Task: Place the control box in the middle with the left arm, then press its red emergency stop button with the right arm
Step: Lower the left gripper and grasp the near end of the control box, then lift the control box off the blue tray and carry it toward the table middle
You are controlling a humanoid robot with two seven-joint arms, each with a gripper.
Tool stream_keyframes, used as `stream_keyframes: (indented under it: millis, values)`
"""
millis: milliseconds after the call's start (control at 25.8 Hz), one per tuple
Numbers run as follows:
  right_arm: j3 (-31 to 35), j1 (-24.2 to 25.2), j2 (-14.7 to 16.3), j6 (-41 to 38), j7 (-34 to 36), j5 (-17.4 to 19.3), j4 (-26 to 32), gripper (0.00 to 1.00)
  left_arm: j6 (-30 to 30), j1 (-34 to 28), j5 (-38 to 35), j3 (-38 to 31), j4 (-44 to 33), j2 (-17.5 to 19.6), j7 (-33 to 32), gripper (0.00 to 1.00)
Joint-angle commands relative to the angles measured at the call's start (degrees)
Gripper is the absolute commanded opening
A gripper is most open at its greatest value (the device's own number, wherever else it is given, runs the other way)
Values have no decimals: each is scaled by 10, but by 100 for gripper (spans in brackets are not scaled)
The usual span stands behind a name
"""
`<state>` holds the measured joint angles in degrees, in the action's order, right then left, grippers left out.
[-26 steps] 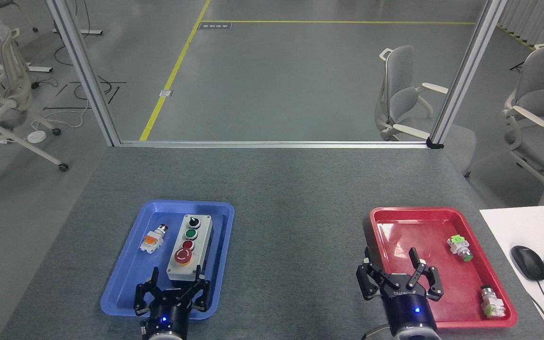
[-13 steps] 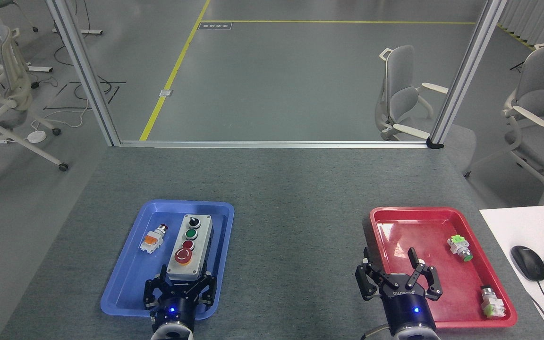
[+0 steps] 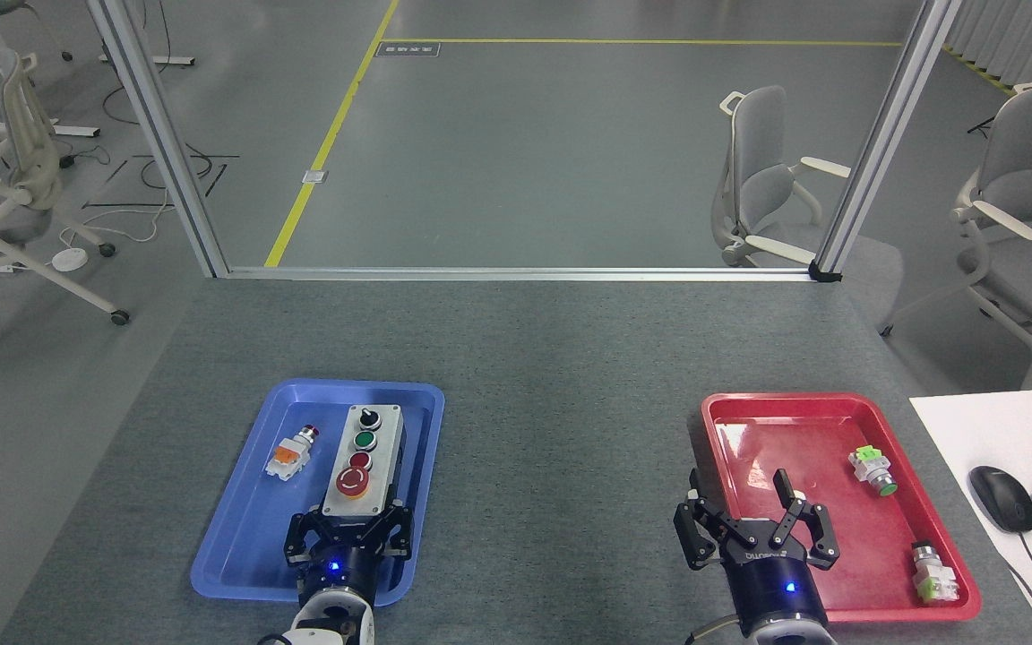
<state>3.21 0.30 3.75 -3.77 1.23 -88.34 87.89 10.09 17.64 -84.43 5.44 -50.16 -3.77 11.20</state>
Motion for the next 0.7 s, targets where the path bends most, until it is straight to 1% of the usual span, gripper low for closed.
stream_keyframes:
  millis: [0, 78, 194, 233, 349, 426, 581, 659]
  values:
    - [1, -1, 0, 0, 0, 0, 0, 98, -29, 5, 3, -1, 9, 4, -3, 17]
    - [1, -2, 1, 0, 0, 0, 0, 98, -36, 4, 4, -1, 3, 6, -2, 1]
    - [0, -2, 1, -1, 1, 0, 0, 98, -43, 6, 16, -3, -13, 10, -1, 0]
    - [0, -2, 1, -1, 1, 0, 0, 98, -52, 6, 25, -3, -34, 12, -1, 0]
    - [0, -2, 1, -5, 2, 0, 0, 98, -75, -8, 69, -5, -127, 41, -6, 0]
    - [1, -2, 1, -7, 2, 0, 0, 98, -89, -21, 97, -4, -170, 53, -7, 0]
    - [2, -2, 1, -7, 2, 1, 0, 98, -120, -50, 106, 0, -240, 43, -2, 0]
    - [2, -1, 1, -7, 2, 2, 0, 98, -128, -69, 104, 25, -260, 14, 1, 0]
